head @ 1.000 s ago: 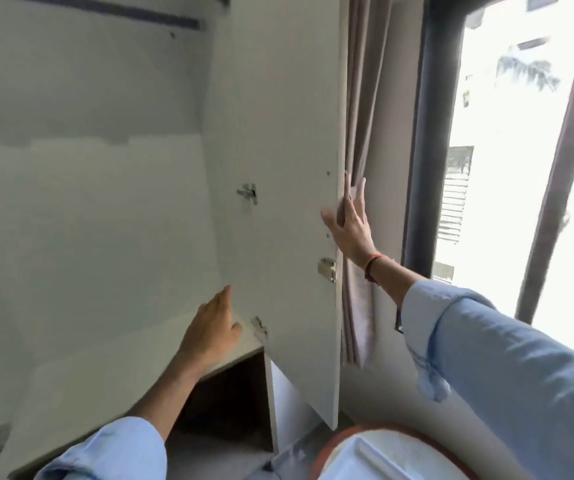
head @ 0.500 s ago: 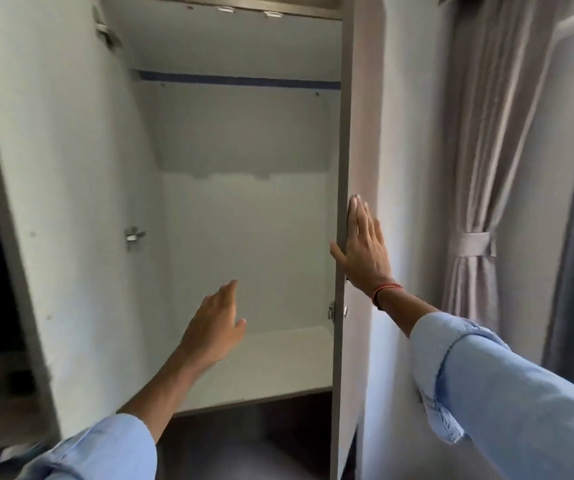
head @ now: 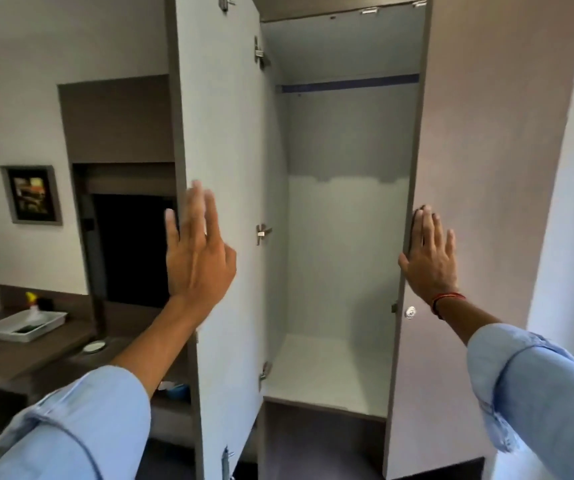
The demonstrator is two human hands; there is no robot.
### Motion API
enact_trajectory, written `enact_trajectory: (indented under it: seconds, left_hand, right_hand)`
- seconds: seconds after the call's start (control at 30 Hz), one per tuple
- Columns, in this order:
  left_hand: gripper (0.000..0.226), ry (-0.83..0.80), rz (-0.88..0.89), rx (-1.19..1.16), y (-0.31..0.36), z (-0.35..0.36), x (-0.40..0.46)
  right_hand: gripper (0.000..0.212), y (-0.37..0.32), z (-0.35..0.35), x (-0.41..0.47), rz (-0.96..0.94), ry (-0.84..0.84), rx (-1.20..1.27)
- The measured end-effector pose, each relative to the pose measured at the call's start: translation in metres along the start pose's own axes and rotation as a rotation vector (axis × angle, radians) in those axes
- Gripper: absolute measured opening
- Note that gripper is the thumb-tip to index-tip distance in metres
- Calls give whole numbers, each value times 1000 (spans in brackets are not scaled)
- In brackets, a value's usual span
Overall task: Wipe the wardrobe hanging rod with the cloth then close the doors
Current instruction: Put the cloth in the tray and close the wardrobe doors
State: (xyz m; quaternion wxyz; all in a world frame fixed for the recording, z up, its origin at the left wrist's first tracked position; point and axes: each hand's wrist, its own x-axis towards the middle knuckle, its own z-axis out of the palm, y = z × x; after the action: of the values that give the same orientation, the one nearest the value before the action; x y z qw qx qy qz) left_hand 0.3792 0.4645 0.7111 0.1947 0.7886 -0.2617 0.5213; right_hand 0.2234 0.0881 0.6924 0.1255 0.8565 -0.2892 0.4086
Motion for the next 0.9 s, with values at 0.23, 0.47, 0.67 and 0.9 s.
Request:
enact_trajectory:
  seconds: [0.23, 0.47, 0.67, 0.9]
  left_hand:
    - [93, 31, -537, -562, 12, 17, 16]
    - [65, 114, -207, -536, 68, 35, -1]
    - [54, 56, 156, -532, 100, 86, 10]
    - [59, -51, 217, -502, 207, 160, 41]
  right_hand:
    - [98, 9, 11, 10, -67, -44, -49]
    - [93, -2, 24, 24, -30, -75, -44]
    - [63, 4, 32, 38, -55, -39, 99]
    - [62, 25, 53, 58, -118, -4, 79]
